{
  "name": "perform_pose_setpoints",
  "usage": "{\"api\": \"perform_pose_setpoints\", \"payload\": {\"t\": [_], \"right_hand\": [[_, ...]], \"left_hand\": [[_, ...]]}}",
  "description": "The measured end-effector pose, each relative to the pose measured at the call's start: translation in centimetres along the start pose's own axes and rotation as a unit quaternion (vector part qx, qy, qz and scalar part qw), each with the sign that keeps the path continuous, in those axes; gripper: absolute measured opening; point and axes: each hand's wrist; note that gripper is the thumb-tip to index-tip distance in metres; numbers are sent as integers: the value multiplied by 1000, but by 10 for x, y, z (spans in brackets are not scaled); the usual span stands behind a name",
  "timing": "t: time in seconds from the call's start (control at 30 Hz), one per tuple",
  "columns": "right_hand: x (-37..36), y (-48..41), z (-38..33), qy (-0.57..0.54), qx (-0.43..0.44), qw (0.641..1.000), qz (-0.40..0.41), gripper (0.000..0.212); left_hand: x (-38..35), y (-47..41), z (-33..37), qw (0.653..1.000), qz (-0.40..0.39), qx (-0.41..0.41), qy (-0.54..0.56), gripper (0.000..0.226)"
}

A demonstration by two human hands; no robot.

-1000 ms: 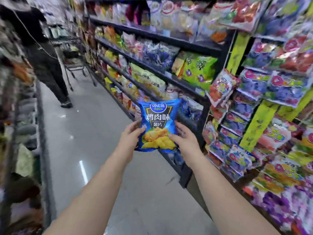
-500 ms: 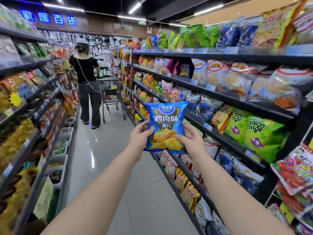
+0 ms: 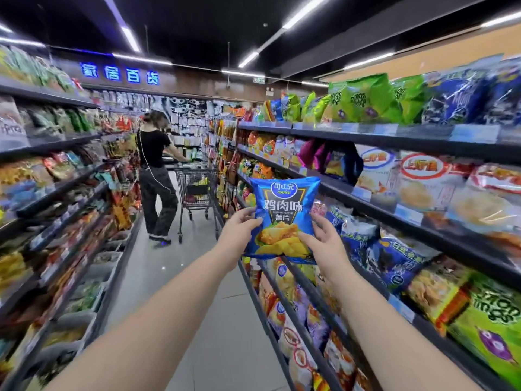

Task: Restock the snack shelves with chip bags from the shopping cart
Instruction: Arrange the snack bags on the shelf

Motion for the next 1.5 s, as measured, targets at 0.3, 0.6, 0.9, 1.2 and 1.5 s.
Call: {"api": "perform_pose_setpoints", "payload": {"t": [0.3,0.6,0.9,1.2,1.5], "right_hand": [[-40,-157,26,53,5,998,23,46],[-73,-318,46,122,-27,985,121,56],[-38,-436,61,190,-72,949,243,40],[51,-517,65,240,-92,912,321,45],[114,-574,77,245,-154,896,338,53]], "left_hand": [[21,-182,-6,998,-51,2,-35,50],[15,-373,1,991,-128,-21,-45,39],[-59,-530,-11,970,-236,19,-64,43],[-171,-622,-22,932,-355,39,-64,45],[-262,-688,-54,916,-399,13,-48,60]]}}
Point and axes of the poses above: each hand's wrist, its own y-axis away from the middle knuckle, its own x-axis out of the back of the hand, z = x × y, and after that the axes turned 8 degrees about y, right-handed
